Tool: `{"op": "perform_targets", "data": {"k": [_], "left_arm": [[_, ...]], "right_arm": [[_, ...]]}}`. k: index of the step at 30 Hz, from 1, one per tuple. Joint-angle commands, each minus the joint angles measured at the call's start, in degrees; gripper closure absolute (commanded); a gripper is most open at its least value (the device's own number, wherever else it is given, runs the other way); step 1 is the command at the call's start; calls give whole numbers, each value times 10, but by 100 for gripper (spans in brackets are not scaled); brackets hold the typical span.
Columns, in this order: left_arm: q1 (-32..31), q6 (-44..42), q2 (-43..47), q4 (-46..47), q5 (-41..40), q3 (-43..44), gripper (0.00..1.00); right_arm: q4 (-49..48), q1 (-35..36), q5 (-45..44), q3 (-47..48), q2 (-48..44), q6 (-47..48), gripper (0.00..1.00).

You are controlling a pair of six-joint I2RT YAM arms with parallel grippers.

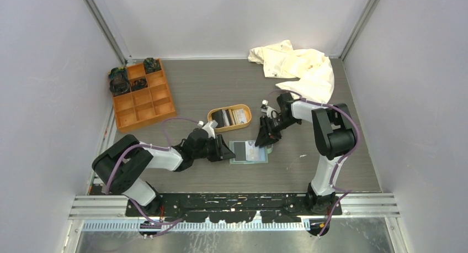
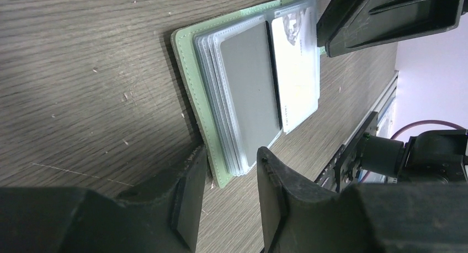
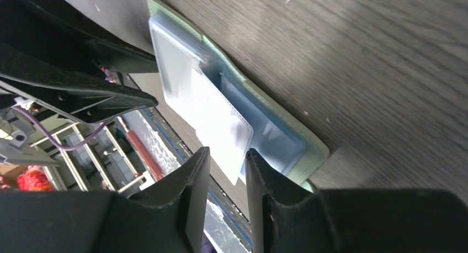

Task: Put the credit cards into the card holder
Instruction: Insert the credit card into the card holder.

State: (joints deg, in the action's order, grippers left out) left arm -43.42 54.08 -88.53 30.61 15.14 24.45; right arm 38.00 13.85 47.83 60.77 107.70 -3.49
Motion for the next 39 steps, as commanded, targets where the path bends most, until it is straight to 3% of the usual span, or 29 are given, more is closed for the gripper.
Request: {"op": "perform_targets", "data": {"k": [1, 12, 19, 29, 39], "left_arm": [[-9, 0, -16, 0, -6, 9, 60], [-11, 1, -7, -6, -12, 5, 60], [-10, -12, 31, -52, -34, 6, 60], [-11, -35, 134, -136, -67, 12, 61], [-11, -34, 112, -118, -53, 29, 64]], "right_arm": [[3, 0, 59, 20, -8, -5, 66], [-5, 0, 116, 19, -8, -13, 70], [-7, -1, 42, 16, -12, -20, 70], [-31, 4, 129, 10, -12, -45, 71], [-70, 40, 177, 9, 12, -72, 63]]}}
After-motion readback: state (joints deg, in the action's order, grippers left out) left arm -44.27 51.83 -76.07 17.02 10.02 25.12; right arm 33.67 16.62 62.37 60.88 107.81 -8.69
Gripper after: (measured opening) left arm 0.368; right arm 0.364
